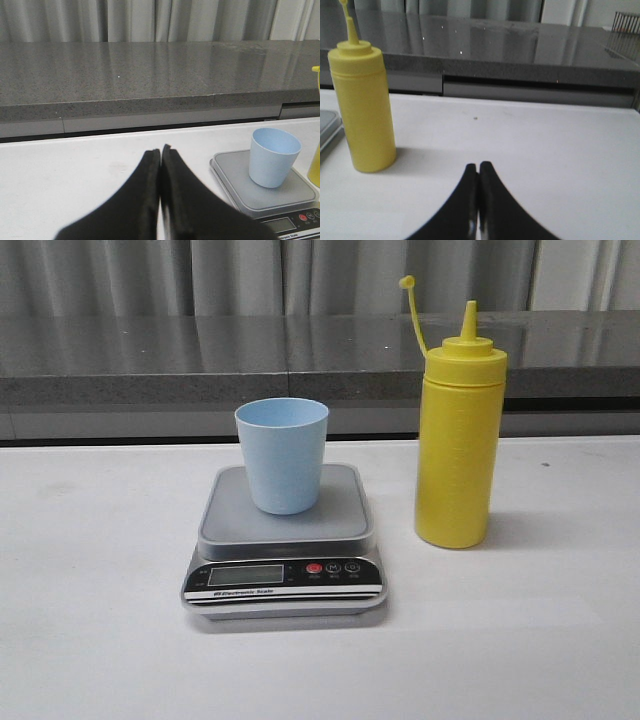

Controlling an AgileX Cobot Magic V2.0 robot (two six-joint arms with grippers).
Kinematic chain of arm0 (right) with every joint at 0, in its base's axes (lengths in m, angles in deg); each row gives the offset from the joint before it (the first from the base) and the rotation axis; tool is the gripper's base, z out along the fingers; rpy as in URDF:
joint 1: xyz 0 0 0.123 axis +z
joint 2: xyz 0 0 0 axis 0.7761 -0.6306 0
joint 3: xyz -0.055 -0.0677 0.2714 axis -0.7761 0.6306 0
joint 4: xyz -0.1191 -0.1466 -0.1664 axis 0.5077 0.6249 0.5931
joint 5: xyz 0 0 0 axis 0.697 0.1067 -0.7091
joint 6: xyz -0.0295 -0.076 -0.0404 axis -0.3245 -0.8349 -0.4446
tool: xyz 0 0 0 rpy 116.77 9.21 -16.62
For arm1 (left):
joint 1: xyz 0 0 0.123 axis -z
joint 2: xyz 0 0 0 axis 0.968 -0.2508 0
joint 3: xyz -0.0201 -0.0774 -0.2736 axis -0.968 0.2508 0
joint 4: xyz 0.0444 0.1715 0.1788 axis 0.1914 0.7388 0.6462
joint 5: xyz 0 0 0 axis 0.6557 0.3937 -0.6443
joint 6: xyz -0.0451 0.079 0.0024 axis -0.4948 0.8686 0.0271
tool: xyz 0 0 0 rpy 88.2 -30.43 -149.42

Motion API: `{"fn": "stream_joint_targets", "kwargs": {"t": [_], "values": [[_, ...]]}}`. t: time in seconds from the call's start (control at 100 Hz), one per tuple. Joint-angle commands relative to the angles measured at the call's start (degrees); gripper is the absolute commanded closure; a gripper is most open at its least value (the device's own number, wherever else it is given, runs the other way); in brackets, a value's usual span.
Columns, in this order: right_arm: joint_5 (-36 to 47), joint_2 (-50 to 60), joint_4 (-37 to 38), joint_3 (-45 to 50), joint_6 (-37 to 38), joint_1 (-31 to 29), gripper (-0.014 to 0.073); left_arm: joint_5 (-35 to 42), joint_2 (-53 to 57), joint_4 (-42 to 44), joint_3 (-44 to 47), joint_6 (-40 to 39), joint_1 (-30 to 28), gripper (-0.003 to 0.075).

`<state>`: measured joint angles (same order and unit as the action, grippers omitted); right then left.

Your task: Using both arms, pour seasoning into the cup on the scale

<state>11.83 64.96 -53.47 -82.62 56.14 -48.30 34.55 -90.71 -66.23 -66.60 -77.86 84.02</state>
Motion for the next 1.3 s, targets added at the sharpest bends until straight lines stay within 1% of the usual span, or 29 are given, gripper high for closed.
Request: {"fn": "stream_joint_targets", "kwargs": {"t": [0.0, 0.11, 0.22, 0.29, 0.39, 0.46, 0.53, 0.63, 0.76, 0.93, 0.98, 1.22, 1.27, 1.29], "values": [[8.68, 0.91, 0.98, -0.06, -0.32, -0.25, 0.0713, 4.67, -0.58, -0.14, -1.55, -0.18, -0.11, 0.0738], [9.82, -0.11, 0.55, -1.84, -0.27, -0.20, 0.0713, 4.67, -0.58, -0.14, -1.55, -0.18, -0.11, 0.0738], [9.68, -3.70, -2.56, -5.41, 2.26, 0.09, 0.0713, 4.67, -0.58, -0.14, -1.55, -0.18, -0.11, 0.0738], [7.22, -7.57, -2.81, -8.91, 2.31, 0.50, 0.0713, 4.67, -0.58, -0.14, -1.55, -0.18, -0.11, 0.0738], [0.63, -13.93, -2.85, -15.20, 2.31, 1.53, 0.0713, 4.67, -0.58, -0.14, -1.55, -0.18, -0.11, 0.0738], [-2.51, -19.34, -2.66, -19.25, 2.20, 2.60, 0.0713, 4.67, -0.58, -0.14, -1.55, -0.18, -0.11, 0.0738], [-4.07, -23.70, -2.36, -22.80, 2.20, 3.53, 0.0713, 4.67, -0.58, -0.14, -1.55, -0.18, -0.11, 0.0738], [-4.02, -30.35, -2.36, -26.70, 2.20, 5.08, 0.0713, 4.67, -0.58, -0.14, -1.55, -0.18, -0.11, 0.0738], [-0.60, -37.16, -2.36, -29.95, 2.20, 6.74, 0.0713, 4.67, -0.58, -0.14, -1.55, -0.18, -0.11, 0.0738], [10.56, -43.68, -2.36, -30.56, 2.20, 7.73, 0.0713, 4.67, -0.58, -0.14, -1.55, -0.18, -0.11, 0.0738], [12.51, -45.06, -2.36, -30.56, 2.20, 8.04, 0.0713, 4.67, -0.58, -0.14, -1.55, -0.18, -0.11, 0.0738], [13.39, -49.67, -2.33, -30.56, 2.20, 9.23, 0.0711, 4.67, -0.58, -0.14, -1.55, -0.18, -0.11, 0.0738], [13.39, -50.61, -2.29, -30.56, 2.20, 9.58, 0.0689, 4.67, -0.58, -0.14, -1.55, -0.18, -0.11, 0.0738], [13.33, -51.00, -2.29, -30.56, 2.20, 9.72, 0.0668, 4.67, -0.58, -0.14, -1.55, -0.18, -0.11, 0.0738]]}}
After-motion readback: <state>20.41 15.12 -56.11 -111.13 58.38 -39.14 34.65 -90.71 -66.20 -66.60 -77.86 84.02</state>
